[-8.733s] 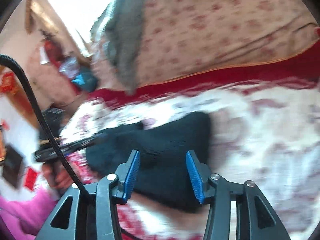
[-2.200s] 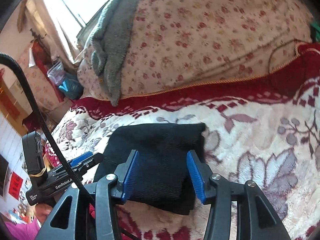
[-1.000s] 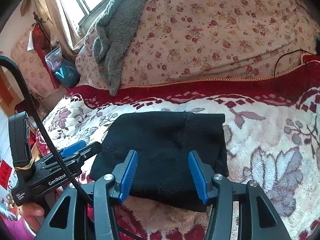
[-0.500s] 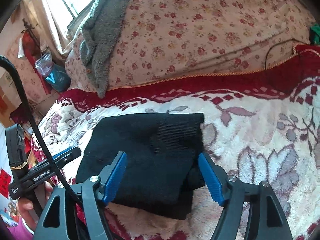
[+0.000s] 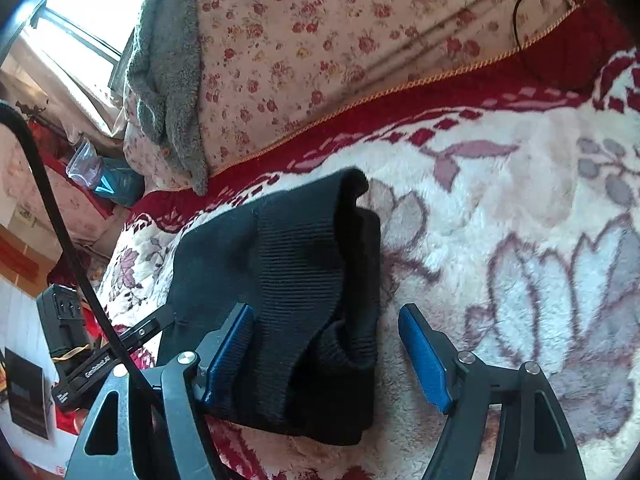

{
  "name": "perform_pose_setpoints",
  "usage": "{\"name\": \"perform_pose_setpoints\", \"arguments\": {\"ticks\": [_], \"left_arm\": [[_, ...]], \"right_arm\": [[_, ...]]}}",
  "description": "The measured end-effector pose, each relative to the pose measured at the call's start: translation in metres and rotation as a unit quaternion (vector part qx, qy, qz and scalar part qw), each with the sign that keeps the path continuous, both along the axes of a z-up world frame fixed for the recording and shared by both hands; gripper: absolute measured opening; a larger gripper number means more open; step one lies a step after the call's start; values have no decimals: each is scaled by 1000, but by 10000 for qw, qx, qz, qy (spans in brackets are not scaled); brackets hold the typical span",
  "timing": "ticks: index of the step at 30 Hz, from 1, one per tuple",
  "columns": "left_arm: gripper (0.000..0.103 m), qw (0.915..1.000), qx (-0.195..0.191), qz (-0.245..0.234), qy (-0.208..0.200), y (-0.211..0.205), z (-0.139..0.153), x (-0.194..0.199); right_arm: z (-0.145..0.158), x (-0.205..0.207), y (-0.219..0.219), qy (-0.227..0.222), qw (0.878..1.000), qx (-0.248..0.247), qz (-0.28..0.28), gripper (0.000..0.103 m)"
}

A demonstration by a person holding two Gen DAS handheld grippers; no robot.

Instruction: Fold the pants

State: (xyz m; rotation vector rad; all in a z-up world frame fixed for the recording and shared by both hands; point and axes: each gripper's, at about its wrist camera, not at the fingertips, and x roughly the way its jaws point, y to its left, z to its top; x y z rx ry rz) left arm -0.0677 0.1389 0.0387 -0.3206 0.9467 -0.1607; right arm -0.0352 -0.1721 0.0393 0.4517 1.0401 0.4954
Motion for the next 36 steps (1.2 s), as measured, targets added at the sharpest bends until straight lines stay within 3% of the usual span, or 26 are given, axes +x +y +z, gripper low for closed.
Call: {"name": "perform_pose_setpoints", "arguments": {"ticks": [7, 16, 26, 28, 29, 30, 36], "left_arm": [[68, 9990, -446, -81, 68, 7, -12, 11], [81, 9980, -617, -18, 143, 6, -26, 22], [84, 9979, -641, 14, -51, 3, -29, 24], [81, 9980, -623, 1, -100, 2, -30, 24], [69, 9979, -627, -62, -115, 1, -30, 23], [65, 9974, -695, -162, -102, -1, -30, 23], [48, 9981, -550, -169, -231, -7, -22, 19]], "right_arm": [[-8, 6, 6, 105, 9996, 218, 118, 73], [-10, 11, 14, 88, 9996, 200, 159, 77], [-12, 12, 25, -51, 9999, 49, 144, 82], [-11, 10, 25, -148, 9997, 26, 171, 75], [-11, 9, 25, -175, 9997, 17, 179, 73], [-11, 8, 25, -207, 9996, -17, 186, 69], [-6, 4, 23, -343, 9991, -20, 263, 56]]}}
